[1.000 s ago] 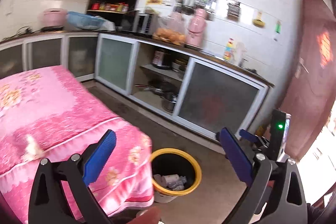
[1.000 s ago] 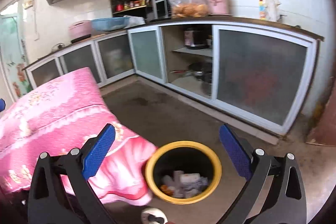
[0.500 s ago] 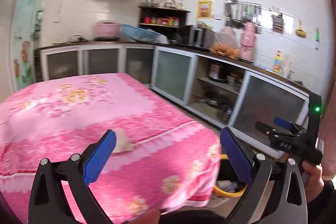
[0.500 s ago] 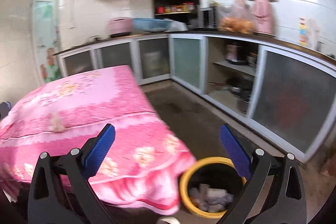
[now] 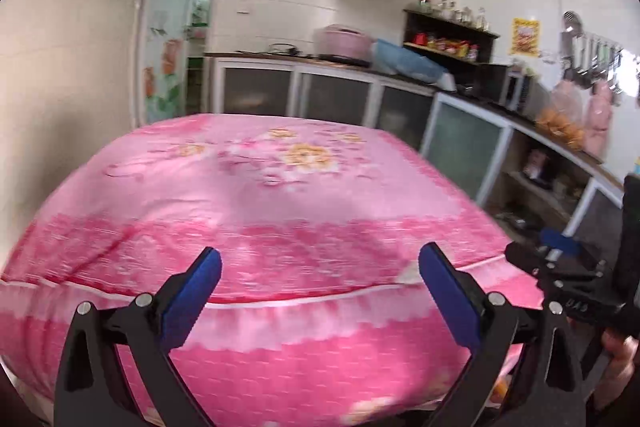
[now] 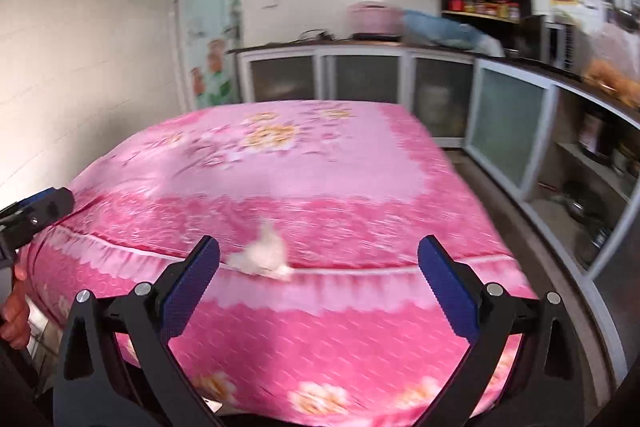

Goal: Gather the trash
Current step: 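Grasp the last white tissue with the right tool, then carry the tissue with the right tool over the bin and open it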

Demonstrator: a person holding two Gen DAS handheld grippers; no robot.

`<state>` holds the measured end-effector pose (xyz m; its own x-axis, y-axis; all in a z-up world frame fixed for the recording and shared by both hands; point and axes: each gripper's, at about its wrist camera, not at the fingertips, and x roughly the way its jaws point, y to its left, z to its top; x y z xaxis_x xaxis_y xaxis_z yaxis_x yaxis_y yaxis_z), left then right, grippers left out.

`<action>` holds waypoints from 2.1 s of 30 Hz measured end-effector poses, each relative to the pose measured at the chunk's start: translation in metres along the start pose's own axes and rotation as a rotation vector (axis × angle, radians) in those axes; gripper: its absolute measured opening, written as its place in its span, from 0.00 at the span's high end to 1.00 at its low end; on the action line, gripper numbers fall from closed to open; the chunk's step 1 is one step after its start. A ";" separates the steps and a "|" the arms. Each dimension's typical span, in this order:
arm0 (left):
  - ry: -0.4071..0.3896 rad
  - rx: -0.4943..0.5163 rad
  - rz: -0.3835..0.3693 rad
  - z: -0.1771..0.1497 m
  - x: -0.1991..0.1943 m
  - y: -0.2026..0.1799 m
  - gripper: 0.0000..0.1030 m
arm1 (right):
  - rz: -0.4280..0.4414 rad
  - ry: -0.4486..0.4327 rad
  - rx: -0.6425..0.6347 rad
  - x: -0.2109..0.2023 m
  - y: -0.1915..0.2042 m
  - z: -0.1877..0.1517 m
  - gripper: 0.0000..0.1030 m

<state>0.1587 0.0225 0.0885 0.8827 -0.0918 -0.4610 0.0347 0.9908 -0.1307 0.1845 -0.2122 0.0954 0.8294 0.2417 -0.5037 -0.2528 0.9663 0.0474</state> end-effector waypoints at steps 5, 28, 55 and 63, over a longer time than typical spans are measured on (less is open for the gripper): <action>-0.003 0.051 0.010 0.001 0.004 0.002 0.07 | 0.033 0.060 -0.018 0.035 0.014 0.004 0.08; 0.059 -0.017 -0.009 0.000 0.030 0.010 0.07 | 0.020 0.222 0.021 0.091 0.007 -0.006 0.91; 0.147 0.092 -0.231 -0.004 0.007 -0.058 0.07 | -0.721 0.341 0.402 -0.071 -0.253 -0.165 0.92; 0.244 0.094 -0.283 -0.010 0.006 -0.067 0.07 | -0.829 0.500 0.450 -0.054 -0.306 -0.202 0.75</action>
<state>0.1574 -0.0454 0.0857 0.6949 -0.3730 -0.6148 0.3144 0.9265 -0.2068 0.1165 -0.5392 -0.0665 0.3338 -0.4710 -0.8165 0.5882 0.7809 -0.2100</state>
